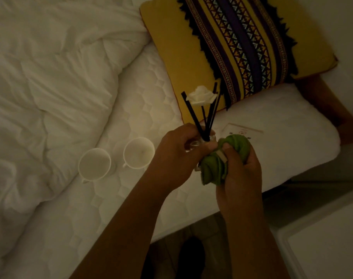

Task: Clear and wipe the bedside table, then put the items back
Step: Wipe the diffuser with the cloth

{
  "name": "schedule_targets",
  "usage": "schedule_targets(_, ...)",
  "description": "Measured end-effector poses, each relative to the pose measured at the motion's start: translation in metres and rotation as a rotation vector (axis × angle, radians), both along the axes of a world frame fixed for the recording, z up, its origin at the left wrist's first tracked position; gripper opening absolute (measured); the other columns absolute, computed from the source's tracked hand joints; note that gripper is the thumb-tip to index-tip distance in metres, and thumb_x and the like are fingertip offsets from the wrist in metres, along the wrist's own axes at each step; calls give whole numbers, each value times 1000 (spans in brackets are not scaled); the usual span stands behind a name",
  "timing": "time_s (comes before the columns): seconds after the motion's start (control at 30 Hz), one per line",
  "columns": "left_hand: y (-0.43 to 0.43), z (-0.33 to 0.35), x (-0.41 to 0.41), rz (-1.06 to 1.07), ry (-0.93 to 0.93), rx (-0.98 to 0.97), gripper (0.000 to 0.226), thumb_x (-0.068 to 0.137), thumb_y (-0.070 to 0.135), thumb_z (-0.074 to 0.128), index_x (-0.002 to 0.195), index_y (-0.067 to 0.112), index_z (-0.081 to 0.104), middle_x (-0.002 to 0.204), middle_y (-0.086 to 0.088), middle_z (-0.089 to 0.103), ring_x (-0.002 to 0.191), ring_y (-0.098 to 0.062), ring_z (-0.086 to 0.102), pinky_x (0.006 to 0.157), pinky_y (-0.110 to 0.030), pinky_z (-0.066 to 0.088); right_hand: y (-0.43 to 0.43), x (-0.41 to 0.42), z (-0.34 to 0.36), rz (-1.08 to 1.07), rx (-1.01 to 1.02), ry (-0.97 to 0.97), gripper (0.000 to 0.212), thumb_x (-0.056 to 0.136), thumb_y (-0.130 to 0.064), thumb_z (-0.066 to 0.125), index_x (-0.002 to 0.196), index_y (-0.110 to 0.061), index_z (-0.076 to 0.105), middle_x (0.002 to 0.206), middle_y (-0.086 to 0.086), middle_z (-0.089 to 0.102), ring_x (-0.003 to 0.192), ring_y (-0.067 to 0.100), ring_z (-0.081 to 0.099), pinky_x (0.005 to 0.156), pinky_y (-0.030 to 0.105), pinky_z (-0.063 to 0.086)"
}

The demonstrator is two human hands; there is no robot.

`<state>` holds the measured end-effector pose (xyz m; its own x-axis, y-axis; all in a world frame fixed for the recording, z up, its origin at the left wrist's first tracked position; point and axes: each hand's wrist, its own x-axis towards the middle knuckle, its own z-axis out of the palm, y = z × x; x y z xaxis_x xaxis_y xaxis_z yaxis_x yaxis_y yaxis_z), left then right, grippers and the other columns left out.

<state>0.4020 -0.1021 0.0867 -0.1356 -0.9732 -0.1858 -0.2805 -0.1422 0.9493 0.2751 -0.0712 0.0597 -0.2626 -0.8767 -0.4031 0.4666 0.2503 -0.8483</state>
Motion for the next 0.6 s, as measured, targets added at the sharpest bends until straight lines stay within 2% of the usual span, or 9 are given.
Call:
schedule_targets(0.03, 1, 1, 3, -28, 17, -4, 21, 89, 19, 67, 109, 12, 70, 97, -2, 71, 89, -12, 70, 83, -36, 58, 0, -2, 3, 45, 21, -53, 16, 89, -19, 62, 97, -28, 72, 92, 2, 74, 82, 18, 71, 64, 29, 58)
schedule_targets(0.13, 3, 4, 12, -75, 61, -15, 21, 89, 16, 66, 109, 14, 70, 93, -6, 72, 86, -15, 71, 81, -31, 58, -1, -7, 7, 126, 89, -62, 29, 82, -24, 62, 108, -13, 65, 95, 8, 73, 83, 25, 71, 62, 37, 61)
schedule_targets(0.2, 9, 7, 12, -102, 91, -14, 23, 86, 20, 66, 108, 16, 70, 86, -12, 70, 81, -25, 70, 77, -37, 58, -3, -10, 8, 85, 130, -29, 25, 91, -17, 58, 115, -10, 62, 101, 11, 72, 94, 31, 70, 74, 45, 61)
schedule_targets(0.27, 14, 8, 9, -126, 81, -28, 21, 86, 20, 66, 107, 19, 70, 84, -3, 69, 79, -19, 69, 73, -30, 56, -2, -11, 8, 35, 153, -69, 23, 96, -13, 53, 117, -9, 63, 103, 13, 71, 98, 34, 69, 81, 49, 58)
schedule_targets(0.37, 15, 5, 7, -114, 118, 9, 20, 91, 19, 62, 110, 18, 66, 96, -1, 70, 88, -14, 70, 79, -31, 59, 3, -6, 7, 75, 158, -106, 19, 97, -15, 51, 112, -13, 65, 98, 12, 73, 95, 34, 69, 75, 52, 57)
schedule_targets(0.43, 14, 2, 6, -72, 175, 82, 19, 95, 19, 57, 112, 15, 63, 100, -6, 69, 89, -17, 71, 74, -36, 60, 6, 1, 10, 112, 114, -113, 21, 92, -20, 56, 111, -14, 64, 104, 14, 72, 99, 38, 68, 72, 50, 56)
schedule_targets(0.47, 15, 0, 5, -46, 211, 111, 18, 96, 19, 54, 112, 14, 61, 100, -7, 69, 87, -16, 71, 69, -33, 60, 6, 3, 11, 125, 76, -101, 25, 87, -24, 59, 110, -16, 65, 104, 13, 72, 98, 37, 68, 70, 46, 57)
schedule_targets(0.53, 17, -1, 5, 11, 315, 153, 21, 97, 22, 49, 111, 12, 60, 99, -6, 68, 84, -11, 70, 65, -22, 55, 6, 4, 15, 164, -18, -20, 21, 84, -28, 63, 104, -20, 65, 98, 7, 72, 90, 27, 69, 67, 37, 58)
schedule_targets(0.6, 19, -3, 7, 51, 374, 184, 25, 95, 29, 48, 110, 15, 62, 103, -4, 69, 89, -11, 69, 69, -23, 56, 9, 4, 16, 233, -105, 141, 13, 86, -30, 67, 97, -24, 63, 89, 0, 68, 81, 18, 67, 69, 30, 56)
